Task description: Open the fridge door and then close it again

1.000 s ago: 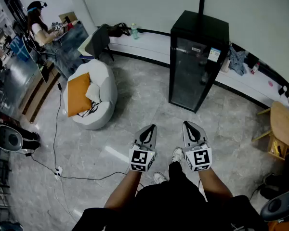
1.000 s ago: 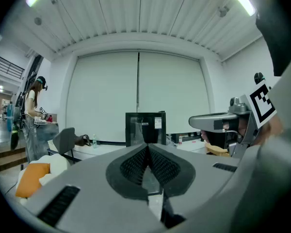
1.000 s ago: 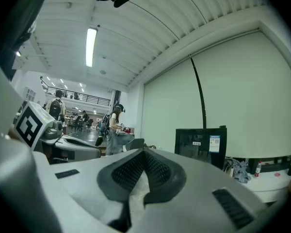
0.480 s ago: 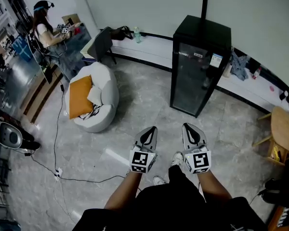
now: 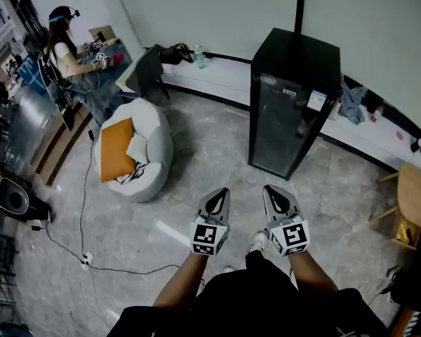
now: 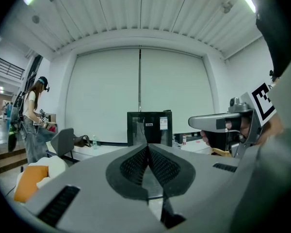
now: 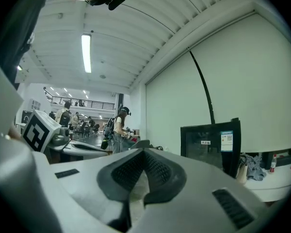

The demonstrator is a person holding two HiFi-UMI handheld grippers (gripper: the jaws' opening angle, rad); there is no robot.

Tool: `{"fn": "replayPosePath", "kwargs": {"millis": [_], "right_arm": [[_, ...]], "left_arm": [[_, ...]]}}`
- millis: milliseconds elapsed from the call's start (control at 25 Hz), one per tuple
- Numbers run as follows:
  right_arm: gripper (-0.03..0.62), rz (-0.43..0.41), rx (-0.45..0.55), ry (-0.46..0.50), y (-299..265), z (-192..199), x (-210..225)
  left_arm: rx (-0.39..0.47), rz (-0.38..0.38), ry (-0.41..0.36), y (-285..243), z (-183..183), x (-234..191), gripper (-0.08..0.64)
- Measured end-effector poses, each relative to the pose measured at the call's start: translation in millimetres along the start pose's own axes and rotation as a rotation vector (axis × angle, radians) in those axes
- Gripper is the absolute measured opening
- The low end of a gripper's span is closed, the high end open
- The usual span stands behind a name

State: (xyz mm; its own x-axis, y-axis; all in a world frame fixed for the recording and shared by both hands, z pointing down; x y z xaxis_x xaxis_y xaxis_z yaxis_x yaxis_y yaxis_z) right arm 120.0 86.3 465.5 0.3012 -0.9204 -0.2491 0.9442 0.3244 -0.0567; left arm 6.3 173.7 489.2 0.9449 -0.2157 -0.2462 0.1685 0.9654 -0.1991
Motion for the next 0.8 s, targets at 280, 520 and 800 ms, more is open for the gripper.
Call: {"fn": "replayPosePath", "kwargs": {"millis": [280,520,800], "right_arm": [[0.009,-0.011,0.005,-0.004,-38.8,8.1,39.5],[0.009,-0.048,0.0,-0.012,-56.4,17.9,68.2],[0.009,-0.073,-0.011,0.002,-68.4,25.9,93.0]], "left_arm": [[-0.009,-0.007,-0.018,-52.4,-15.3,-8.5,0.021],[-0.009,-0.015,-0.024,-92.6,-25.9,-5.4,0.021],[-0.031,0.009,-0.021,-130.1,-24.6,4.7,0.021]]}}
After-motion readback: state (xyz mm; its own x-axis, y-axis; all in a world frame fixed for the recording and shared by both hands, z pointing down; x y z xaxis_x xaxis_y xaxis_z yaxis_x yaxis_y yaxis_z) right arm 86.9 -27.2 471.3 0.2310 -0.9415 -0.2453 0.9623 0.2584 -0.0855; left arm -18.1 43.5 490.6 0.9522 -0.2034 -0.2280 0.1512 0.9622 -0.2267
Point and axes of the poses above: the fingertips, and each gripper's own axes: y backward along the fingers, x to its right, z out of its underside, the point moved 3 cm from there along y, backward along the fingers, and after that the axes turned 15 degrees about y, right-handed, at the moved point
